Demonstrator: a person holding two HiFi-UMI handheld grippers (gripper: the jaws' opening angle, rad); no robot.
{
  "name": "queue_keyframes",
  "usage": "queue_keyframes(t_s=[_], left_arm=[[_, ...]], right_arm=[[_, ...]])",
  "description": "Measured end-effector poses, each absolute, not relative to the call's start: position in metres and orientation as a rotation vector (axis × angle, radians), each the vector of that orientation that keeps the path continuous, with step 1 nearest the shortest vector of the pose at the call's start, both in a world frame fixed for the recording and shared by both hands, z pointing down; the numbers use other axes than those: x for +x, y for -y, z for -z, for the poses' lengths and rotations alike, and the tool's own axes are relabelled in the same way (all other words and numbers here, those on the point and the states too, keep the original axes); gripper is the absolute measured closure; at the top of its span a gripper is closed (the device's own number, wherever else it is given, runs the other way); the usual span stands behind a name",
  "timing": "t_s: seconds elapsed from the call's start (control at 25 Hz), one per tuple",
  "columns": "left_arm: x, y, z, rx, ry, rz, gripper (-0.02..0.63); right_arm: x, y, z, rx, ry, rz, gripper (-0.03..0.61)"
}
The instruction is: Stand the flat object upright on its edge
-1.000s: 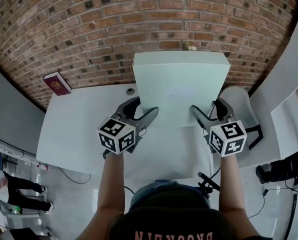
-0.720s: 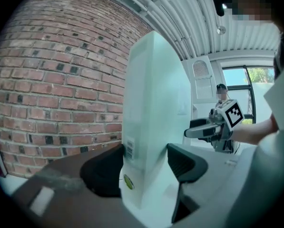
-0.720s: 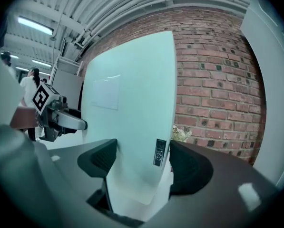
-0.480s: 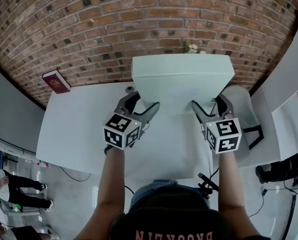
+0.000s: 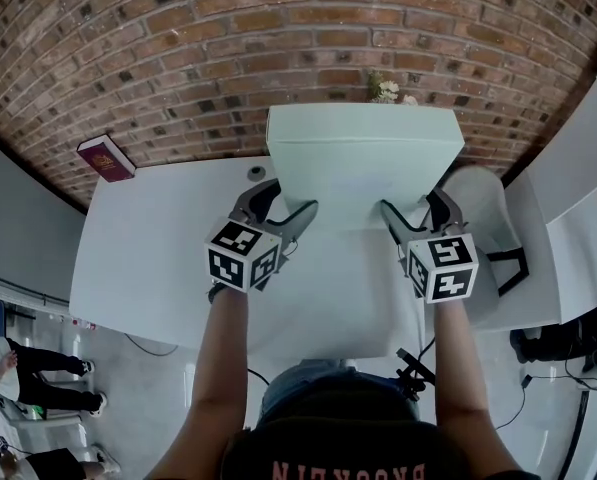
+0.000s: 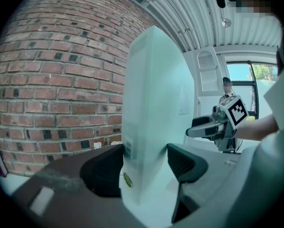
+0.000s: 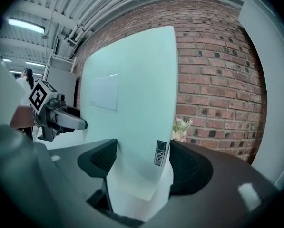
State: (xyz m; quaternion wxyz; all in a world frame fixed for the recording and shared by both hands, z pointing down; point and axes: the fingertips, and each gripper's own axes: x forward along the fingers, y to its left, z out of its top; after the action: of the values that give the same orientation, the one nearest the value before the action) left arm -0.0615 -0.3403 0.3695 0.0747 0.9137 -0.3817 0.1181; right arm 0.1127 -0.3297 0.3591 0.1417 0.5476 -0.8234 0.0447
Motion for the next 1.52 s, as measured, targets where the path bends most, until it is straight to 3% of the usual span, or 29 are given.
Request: queue_keyframes(t_s=[1.52], left_arm=[[-0.064,0.396,-0.499,2.569,1.082,-0.581,0.313]], right_arm=[[0.109,0.381,-0.484,1.548,2.228,-0.321,0.236]])
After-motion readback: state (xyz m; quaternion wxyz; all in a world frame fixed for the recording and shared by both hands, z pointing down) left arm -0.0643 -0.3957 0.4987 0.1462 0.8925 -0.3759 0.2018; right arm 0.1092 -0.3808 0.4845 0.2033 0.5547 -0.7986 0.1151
